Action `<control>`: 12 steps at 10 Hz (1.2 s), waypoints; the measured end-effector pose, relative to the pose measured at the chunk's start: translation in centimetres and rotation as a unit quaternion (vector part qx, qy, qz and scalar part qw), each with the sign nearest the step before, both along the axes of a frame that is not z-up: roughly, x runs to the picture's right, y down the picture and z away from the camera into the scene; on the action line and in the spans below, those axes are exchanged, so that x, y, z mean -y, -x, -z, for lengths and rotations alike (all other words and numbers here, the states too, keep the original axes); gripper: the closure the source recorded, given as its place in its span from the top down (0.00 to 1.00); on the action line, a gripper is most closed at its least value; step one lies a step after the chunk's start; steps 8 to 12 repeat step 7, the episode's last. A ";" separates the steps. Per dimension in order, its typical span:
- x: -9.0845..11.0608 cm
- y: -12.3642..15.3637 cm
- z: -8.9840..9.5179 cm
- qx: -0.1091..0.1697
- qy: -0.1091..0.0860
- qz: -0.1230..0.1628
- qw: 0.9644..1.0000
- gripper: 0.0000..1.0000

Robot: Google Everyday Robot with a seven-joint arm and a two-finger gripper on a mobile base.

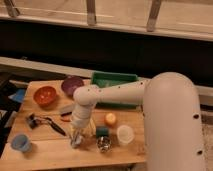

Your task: Wipe table surface with towel

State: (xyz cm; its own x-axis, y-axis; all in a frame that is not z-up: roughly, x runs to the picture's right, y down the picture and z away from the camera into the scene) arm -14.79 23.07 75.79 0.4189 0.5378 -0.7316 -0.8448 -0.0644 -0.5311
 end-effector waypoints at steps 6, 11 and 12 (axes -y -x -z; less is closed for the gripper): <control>1.4 3.0 -1.2 0.032 -0.012 0.016 0.999 0.00; 0.3 3.9 -0.2 0.044 -0.008 0.021 0.999 0.00; 0.3 3.9 -0.2 0.044 -0.008 0.021 0.999 0.00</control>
